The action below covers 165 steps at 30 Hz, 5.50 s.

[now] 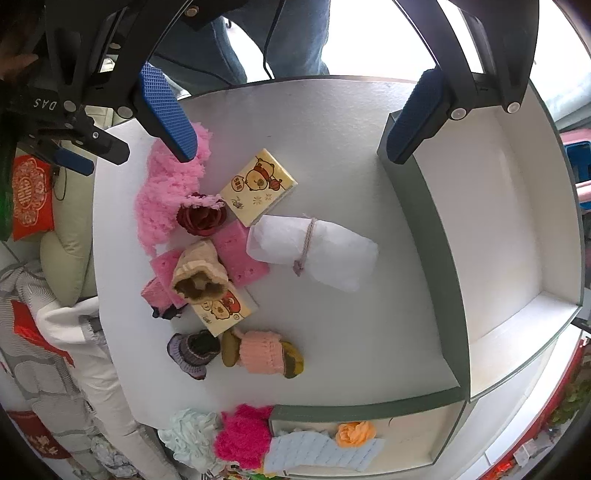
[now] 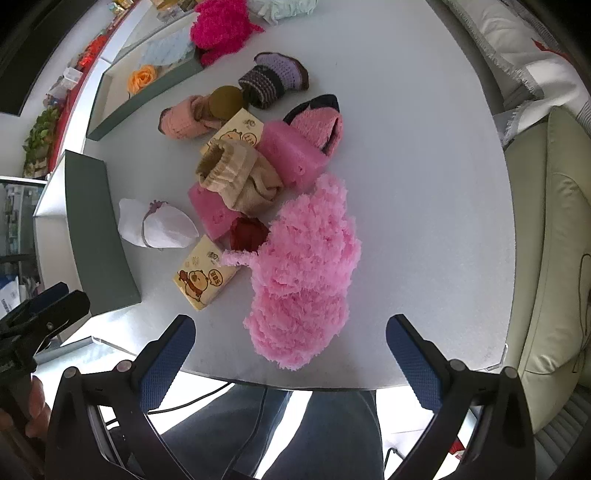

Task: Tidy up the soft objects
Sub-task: 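Move both grippers toward the white bundle and pink fluffy slipper, then grasp the pink fluffy slipper with the right gripper while the left grasps the white twine-tied bundle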

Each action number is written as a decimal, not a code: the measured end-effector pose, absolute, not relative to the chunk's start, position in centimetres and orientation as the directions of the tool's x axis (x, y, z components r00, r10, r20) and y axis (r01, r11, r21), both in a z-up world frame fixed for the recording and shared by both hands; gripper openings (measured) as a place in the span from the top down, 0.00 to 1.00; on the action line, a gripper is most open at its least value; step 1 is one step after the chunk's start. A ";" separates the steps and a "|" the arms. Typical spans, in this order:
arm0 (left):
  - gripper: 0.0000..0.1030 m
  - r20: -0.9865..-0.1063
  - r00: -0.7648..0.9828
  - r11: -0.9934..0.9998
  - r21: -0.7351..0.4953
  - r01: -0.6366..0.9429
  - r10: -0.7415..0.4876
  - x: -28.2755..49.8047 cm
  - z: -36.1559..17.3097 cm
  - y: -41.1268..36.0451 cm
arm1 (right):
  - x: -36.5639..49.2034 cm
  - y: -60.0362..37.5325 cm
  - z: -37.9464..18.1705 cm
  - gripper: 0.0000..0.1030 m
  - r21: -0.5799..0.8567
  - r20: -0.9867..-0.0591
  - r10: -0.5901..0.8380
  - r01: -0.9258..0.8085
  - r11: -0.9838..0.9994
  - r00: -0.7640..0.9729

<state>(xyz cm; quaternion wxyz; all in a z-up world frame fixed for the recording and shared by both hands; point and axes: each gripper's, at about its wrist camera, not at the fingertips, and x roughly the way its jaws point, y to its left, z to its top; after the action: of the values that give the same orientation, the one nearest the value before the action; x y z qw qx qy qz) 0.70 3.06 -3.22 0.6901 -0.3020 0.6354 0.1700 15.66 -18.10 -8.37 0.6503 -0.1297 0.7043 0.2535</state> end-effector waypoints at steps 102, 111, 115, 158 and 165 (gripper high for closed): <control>0.00 -0.999 -0.008 0.600 -0.019 -0.800 -0.042 1.4 -10.6 5.9 | 16.5 -18.2 -13.9 0.00 0.111 -0.981 0.014 -0.500 0.859 -0.194; 0.00 -0.997 0.040 0.474 -0.066 -0.878 -0.064 1.1 -11.1 7.8 | 16.4 -18.1 -14.4 0.00 0.114 -0.979 0.013 -0.493 0.862 -0.202; 0.00 -0.996 0.036 0.420 -0.068 -0.905 -0.085 1.6 -12.4 8.5 | 16.4 -18.1 -15.1 0.00 0.131 -0.977 0.031 -0.472 0.872 -0.213; 0.00 -0.997 -0.037 0.472 -0.001 -0.882 -0.072 8.8 -20.0 13.0 | 17.3 -16.5 -22.3 0.00 0.007 -0.973 -0.099 -0.454 0.891 -0.209; 0.39 -0.998 -0.035 0.556 -0.004 -0.831 -0.059 9.7 -18.7 12.8 | 18.1 -16.0 -22.2 0.10 0.010 -0.963 -0.122 -0.483 0.875 -0.240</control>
<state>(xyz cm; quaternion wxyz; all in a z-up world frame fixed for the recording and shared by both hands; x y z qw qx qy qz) 9.74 12.85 -18.66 0.6026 -0.3456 0.6440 0.3206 18.14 -15.98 -22.23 0.5846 -0.1959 0.7720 0.1546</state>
